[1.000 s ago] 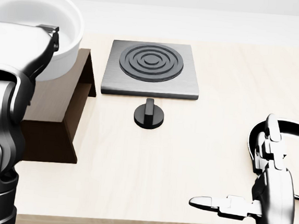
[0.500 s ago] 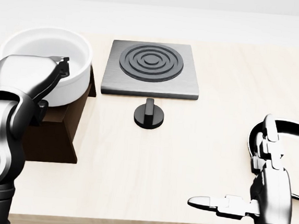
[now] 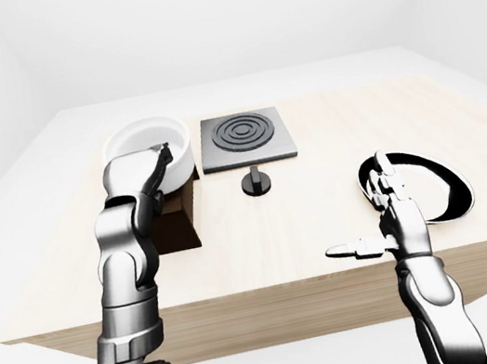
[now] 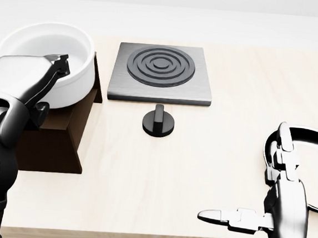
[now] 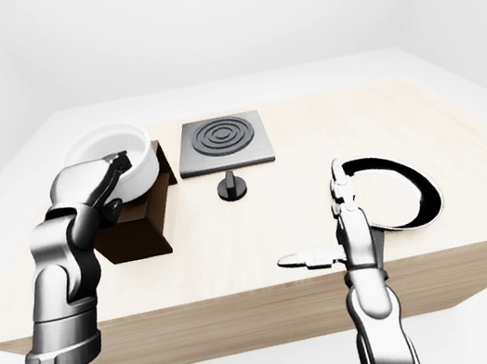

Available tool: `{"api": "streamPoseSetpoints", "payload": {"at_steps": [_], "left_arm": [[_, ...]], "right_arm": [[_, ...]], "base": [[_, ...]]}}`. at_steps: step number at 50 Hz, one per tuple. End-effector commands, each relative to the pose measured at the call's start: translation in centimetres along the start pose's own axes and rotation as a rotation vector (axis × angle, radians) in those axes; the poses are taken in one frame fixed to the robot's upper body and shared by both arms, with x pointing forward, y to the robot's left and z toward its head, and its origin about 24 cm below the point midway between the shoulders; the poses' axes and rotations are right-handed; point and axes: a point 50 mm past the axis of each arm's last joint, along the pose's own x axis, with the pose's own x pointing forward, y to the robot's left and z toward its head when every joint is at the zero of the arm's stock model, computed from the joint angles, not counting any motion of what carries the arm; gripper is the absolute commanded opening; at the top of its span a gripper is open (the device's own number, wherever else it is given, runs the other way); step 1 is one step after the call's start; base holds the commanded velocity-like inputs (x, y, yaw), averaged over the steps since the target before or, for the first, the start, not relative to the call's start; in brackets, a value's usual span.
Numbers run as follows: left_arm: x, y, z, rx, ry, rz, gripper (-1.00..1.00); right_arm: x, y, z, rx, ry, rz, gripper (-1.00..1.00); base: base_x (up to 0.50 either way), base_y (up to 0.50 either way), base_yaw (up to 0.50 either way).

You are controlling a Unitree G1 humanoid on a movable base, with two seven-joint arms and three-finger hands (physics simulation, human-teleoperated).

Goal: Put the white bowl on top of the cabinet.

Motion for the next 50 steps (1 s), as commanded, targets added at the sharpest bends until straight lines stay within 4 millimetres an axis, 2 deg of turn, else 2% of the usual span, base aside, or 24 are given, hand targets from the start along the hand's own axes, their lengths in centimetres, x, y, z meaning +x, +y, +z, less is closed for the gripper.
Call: {"api": "streamPoseSetpoints", "payload": {"at_steps": [1, 20, 50], "left_arm": [[0.4, 1.0, -0.1, -0.002, 0.001, 0.083, -1.00], [1.9, 0.7, -1.5, -0.035, 0.020, 0.085, -1.00], [2.2, 0.5, -2.4, -0.033, 0.043, 0.091, -1.00]], "right_arm": [[-0.1, 0.0, 0.0, -0.001, -0.001, 0.001, 1.00], [-0.1, 0.1, 0.0, -0.003, -0.001, 0.003, 1.00], [-0.2, 0.4, -0.2, -0.009, -0.001, 0.008, 1.00]], "base": [[0.00, 0.00, 0.00], [0.00, 0.00, 0.00], [0.00, 0.00, 0.00]]}}
